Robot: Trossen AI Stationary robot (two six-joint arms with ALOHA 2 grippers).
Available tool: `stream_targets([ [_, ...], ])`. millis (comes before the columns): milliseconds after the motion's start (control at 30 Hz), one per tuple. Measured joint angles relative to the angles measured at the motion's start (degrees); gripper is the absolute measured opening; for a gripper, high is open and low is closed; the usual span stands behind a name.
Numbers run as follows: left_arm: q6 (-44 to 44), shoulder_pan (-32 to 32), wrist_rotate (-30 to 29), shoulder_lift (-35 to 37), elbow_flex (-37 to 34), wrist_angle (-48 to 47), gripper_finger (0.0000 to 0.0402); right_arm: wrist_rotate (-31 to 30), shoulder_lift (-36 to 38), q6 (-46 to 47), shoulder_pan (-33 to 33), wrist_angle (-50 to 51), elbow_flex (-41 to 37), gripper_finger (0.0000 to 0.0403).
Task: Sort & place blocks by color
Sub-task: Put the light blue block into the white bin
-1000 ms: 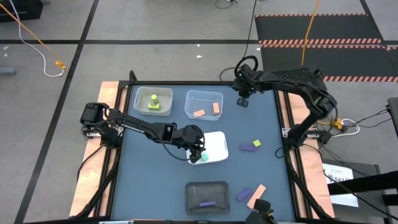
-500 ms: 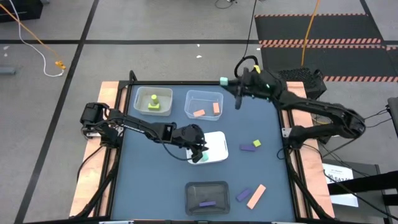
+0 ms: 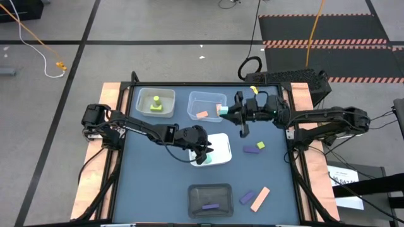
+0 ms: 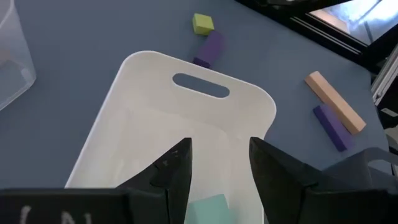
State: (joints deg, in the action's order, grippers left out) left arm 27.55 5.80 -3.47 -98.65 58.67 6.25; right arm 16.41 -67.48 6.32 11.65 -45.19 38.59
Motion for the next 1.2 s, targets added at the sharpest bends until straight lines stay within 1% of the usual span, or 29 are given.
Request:
stream_targets([
  [167, 0.6, 0.0, -1.2, 0.0, 0.0, -0.2, 0.0159, -0.1, 0.0, 1.0, -3.4, 2.0, 0.0, 0.0044],
  [300, 0.0, 0.1, -2.1, 0.0, 0.0, -1.6, 0.0159, -0.1, 0.0, 2.0, -8.0, 7.5, 0.0, 0.0045],
  [400, 0.0, 0.1, -2.5, 0.0, 0.0, -4.9, 0.0159, -0.5, 0.0, 4.5, -11.9, 12.2, 0.0, 0.0045],
  [500, 1.4, 0.1, -3.9, 0.0, 0.0, -9.6, 0.0159, -5.1, 0.0, 7.0, -16.3, 17.2, 0.0, 0.0045],
  [600, 3.1, 0.1, -6.0, 0.0, 0.0, -13.8, 0.0159, -12.9, -0.6, 9.9, -20.3, 21.8, 0.0, 0.0046],
  [700, 4.3, 0.1, -7.2, 0.0, 0.0, -14.9, 0.0159, -18.6, -3.0, 12.6, -23.3, 23.7, 0.0, 0.0046],
  [833, 4.5, 0.1, -7.3, 0.0, 0.0, -14.3, 0.0159, -22.4, -8.4, 14.1, -25.8, 22.8, 0.1, 0.0046],
  [967, 4.6, 0.3, -7.3, 0.0, 0.0, -13.6, 0.0159, -28.7, -12.2, 13.9, -26.8, 23.1, 0.1, 0.0047],
  [1200, 5.6, 2.6, -7.2, 0.0, 0.0, -12.8, 0.0159, -33.0, -16.1, 12.6, -26.7, 23.2, 0.1, 0.0047],
])
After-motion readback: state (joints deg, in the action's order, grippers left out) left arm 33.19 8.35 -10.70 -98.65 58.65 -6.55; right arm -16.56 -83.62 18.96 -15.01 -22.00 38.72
